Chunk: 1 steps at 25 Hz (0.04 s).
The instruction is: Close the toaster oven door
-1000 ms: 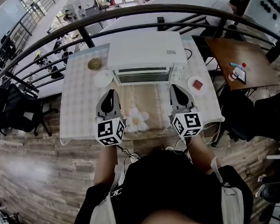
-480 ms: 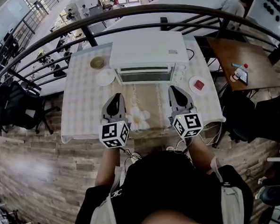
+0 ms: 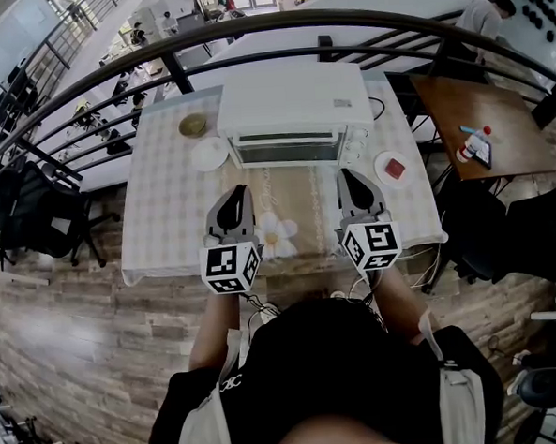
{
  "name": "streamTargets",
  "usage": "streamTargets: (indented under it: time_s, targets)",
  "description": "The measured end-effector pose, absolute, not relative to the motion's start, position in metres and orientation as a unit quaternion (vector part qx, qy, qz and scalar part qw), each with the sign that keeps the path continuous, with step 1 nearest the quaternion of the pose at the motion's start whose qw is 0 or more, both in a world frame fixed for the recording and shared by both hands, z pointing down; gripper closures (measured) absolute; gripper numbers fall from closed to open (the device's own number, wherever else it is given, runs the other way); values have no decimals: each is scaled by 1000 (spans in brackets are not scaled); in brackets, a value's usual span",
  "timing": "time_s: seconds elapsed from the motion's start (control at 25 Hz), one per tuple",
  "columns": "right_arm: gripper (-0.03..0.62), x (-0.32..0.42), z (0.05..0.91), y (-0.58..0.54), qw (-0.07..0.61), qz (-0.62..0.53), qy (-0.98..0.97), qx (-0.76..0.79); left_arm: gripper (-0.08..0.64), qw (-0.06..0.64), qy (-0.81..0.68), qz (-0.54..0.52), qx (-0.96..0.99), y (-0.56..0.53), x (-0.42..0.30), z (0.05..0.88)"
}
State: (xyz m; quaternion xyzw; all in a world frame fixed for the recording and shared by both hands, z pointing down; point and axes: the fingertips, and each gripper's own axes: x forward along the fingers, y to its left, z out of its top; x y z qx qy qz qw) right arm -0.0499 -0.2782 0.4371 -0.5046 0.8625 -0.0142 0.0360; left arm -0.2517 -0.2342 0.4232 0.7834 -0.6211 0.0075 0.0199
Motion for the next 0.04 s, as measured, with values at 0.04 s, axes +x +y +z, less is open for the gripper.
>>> streamTargets:
  time_s: [0.04]
  targets:
    - [592,-49,438,-279,33,-14,860,-509,528,18,-617,6,786,-234,-250,423]
